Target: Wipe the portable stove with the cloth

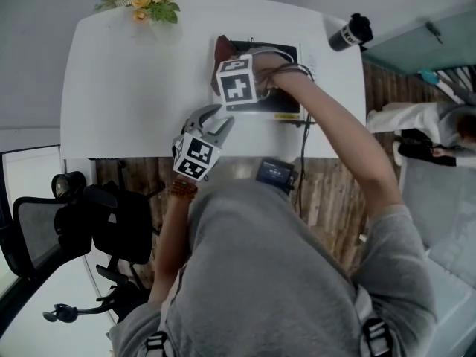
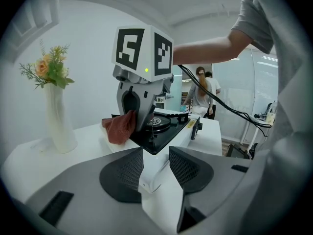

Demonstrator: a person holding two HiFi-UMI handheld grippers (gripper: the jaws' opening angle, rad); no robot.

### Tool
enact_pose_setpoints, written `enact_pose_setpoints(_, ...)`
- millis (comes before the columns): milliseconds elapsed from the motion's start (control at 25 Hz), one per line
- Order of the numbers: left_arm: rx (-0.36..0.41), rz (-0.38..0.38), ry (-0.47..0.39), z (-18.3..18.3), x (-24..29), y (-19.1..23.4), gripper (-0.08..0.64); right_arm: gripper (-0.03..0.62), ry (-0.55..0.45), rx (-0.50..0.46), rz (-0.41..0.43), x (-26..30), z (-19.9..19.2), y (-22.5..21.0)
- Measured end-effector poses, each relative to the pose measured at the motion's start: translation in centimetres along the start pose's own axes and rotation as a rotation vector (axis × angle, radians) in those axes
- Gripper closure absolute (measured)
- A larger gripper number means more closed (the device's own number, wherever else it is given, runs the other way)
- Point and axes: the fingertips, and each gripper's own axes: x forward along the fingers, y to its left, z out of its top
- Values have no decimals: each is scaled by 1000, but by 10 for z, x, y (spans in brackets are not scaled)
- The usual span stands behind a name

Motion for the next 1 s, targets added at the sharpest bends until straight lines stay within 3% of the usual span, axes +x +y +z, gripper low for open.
enact_pose_setpoints(400, 6, -4, 27, -4, -1, -2, 367, 517, -13, -15, 98, -3, 5, 24)
enact_pose_setpoints(560, 8, -7, 25, -2, -1, -3, 367, 515, -3, 26, 116, -4, -3, 19)
enact_pose_setpoints(640, 11, -12, 29, -2, -1, -4, 367, 515, -43, 67, 135, -4, -4, 14)
enact_pose_setpoints(760, 15, -13, 28, -1, 0, -1, 367, 514, -171, 154, 317, -6, 8, 23)
enact_pose_setpoints(840, 15, -14, 30, -2, 0, -1, 367, 518, -191, 164, 377, -10, 13, 30)
enact_pose_setpoints(1000, 2, -19, 20, 1, 1, -4, 367, 518, -144, 55, 296, -13, 14, 34)
